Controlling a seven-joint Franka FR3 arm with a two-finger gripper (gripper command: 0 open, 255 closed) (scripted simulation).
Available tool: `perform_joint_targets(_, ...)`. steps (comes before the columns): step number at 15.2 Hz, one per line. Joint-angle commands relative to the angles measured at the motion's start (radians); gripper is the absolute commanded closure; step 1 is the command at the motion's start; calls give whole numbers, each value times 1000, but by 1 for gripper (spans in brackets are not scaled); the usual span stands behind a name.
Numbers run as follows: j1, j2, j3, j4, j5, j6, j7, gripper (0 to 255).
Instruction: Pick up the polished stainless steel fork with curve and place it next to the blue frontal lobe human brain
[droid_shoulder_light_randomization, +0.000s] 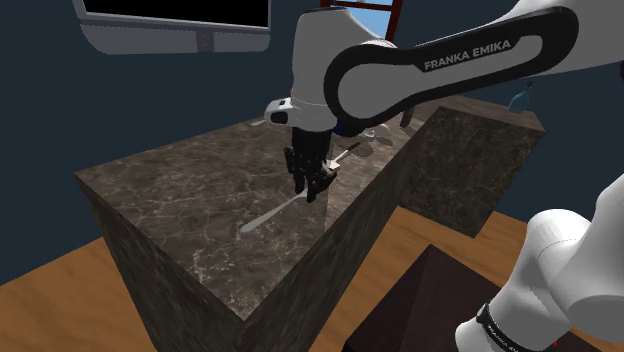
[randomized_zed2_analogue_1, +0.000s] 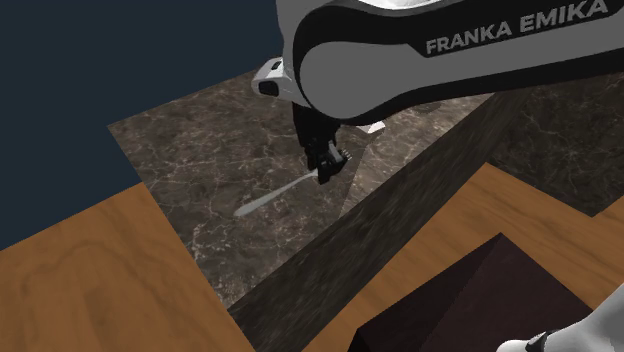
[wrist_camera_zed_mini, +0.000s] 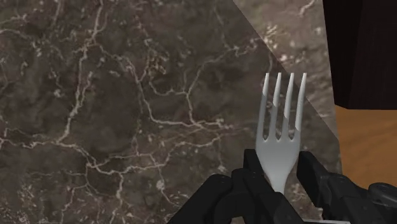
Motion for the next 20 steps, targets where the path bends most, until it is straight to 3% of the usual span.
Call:
perform_joint_targets(1, 2, -7, 2, 19, 1, -27, 2, 255)
perform_joint_targets(20, 1, -20, 0, 262, 5, -282, -9, 255)
